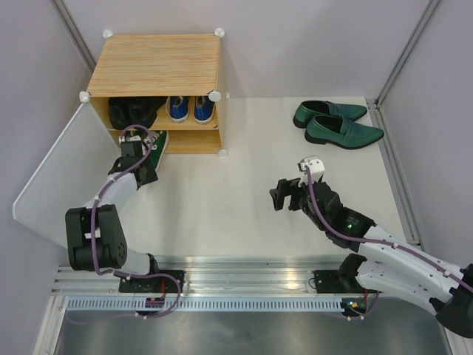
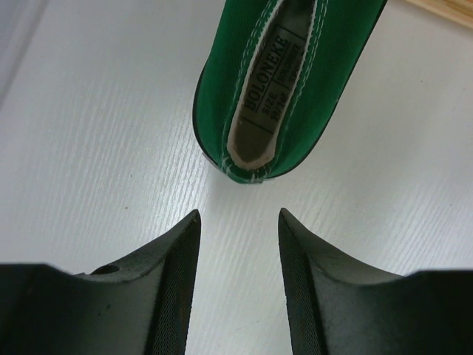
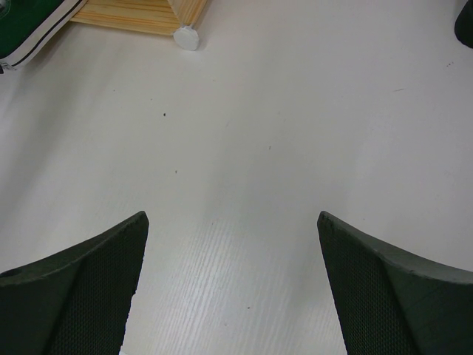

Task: Place and organize the shoes in the shoe cabinet
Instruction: Place the shoe in the shoe cabinet.

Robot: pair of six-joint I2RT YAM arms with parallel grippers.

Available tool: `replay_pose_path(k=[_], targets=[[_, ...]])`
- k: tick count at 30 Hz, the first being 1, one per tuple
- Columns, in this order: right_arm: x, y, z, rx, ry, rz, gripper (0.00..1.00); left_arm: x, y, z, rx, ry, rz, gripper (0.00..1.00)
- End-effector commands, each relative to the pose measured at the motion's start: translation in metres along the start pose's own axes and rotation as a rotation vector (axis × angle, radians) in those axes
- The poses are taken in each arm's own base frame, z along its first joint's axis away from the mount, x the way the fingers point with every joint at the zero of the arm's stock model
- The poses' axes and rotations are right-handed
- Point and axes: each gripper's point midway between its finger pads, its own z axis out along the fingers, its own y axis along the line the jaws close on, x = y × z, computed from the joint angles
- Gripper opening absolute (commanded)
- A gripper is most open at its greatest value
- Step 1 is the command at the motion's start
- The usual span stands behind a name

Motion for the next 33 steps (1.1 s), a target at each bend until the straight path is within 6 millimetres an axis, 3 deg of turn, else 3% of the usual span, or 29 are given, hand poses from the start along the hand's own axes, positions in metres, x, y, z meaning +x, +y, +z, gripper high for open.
replay_pose_path(k=[1,16,27,33], targets=[[-0.010,0.002,0.000,-0.004,-0.036,0.007,0.98,-0.029,0.001,0.003,-0.007,-0.068,0.030,0.51],[-0.005,-0.004,0.006,0.037,-0.018,-0.011,0.98,-0.069,-0.014,0.015,0.063,-0.187,0.081,0.53],[-0.002,-0.004,0.010,0.045,-0.006,-0.024,0.98,-0.102,-0.036,-0.003,0.176,-0.291,0.068,0.36],[0.001,-0.006,0.012,0.056,0.005,-0.033,0.98,-0.116,-0.046,0.003,0.216,-0.298,0.069,0.37]])
